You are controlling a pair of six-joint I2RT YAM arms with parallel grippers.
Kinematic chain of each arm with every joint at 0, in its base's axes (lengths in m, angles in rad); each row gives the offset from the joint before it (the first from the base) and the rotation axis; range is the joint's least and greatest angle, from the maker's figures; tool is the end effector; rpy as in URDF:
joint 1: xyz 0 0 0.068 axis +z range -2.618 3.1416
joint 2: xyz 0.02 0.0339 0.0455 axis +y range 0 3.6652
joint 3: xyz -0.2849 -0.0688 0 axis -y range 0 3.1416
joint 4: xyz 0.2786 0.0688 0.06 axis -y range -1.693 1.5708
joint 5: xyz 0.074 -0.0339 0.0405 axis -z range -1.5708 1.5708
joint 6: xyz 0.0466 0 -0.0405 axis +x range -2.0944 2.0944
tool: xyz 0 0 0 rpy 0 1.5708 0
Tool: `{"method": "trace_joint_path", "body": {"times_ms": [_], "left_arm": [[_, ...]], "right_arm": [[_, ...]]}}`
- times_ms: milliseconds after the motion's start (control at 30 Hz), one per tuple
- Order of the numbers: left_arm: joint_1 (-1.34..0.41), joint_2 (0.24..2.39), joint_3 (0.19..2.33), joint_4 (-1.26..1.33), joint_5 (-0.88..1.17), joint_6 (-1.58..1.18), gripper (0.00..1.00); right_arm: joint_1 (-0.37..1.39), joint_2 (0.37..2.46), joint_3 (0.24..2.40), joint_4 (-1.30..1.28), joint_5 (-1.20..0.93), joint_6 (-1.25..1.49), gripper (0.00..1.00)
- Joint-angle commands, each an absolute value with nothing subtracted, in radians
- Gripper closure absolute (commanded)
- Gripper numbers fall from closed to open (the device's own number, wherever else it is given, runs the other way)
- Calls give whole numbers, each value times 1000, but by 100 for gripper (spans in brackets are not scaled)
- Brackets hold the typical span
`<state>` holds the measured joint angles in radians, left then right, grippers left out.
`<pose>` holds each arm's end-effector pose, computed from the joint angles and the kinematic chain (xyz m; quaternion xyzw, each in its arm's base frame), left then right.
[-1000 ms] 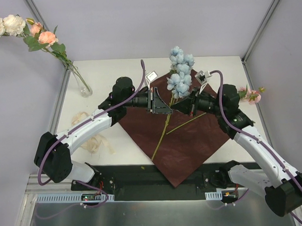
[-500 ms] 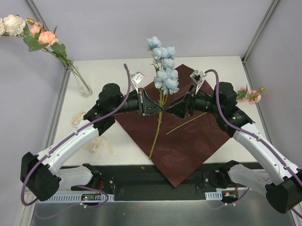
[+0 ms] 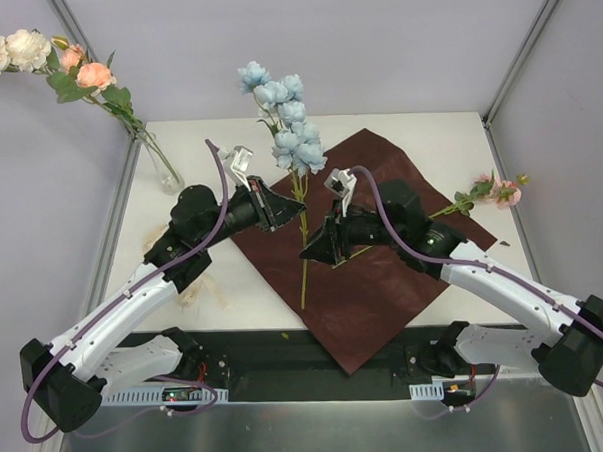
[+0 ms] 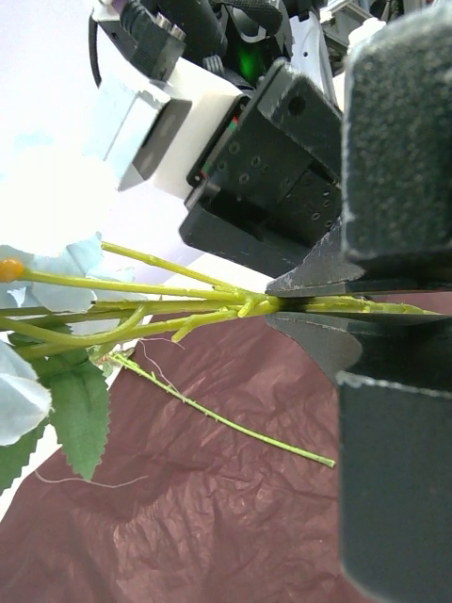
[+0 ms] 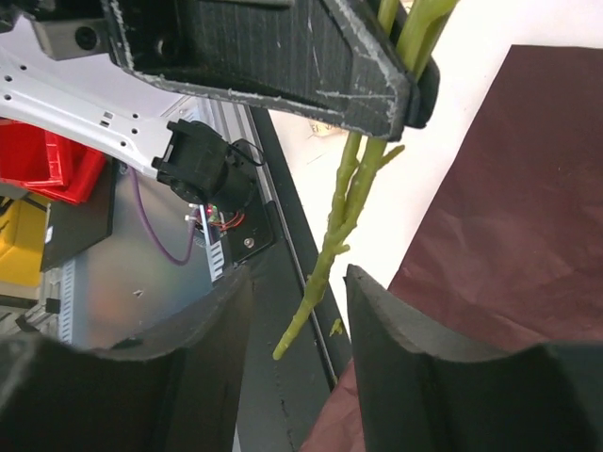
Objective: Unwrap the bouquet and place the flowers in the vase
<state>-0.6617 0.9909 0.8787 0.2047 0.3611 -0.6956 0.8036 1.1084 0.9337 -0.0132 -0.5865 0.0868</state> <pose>0.1986 -0.1755 0.3911 0.1215 0.6649 -0.5506 0.4900 0.1817 0.2256 0.3581 -0.4313 0.6259 0.4638 0.4550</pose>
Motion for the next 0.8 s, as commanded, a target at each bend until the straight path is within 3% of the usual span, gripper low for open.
{"method": "trace_joint_path", "body": {"times_ms": [0,133,267,300,467,767], "left_arm": [[-667,945,876,288,325,-713,100],[-666,933,879,279,336,-724,100],[-664,923,893,221,344,-715,100],[-660,919,909,200,344,-709,100],[-582,907,922,149,451,-759,60],[-451,923,936,152,695,-799,40]], "right_arm": [[839,1137,1014,17,-539,58,58],[848,1152,1023,31,-506,61,71],[850,1157,1029,35,-509,40,100],[850,1152,1028,35,-515,34,100],[850,1128,1012,26,-525,-26,100],[848,1115,1017,-18,-518,-61,99]]}}
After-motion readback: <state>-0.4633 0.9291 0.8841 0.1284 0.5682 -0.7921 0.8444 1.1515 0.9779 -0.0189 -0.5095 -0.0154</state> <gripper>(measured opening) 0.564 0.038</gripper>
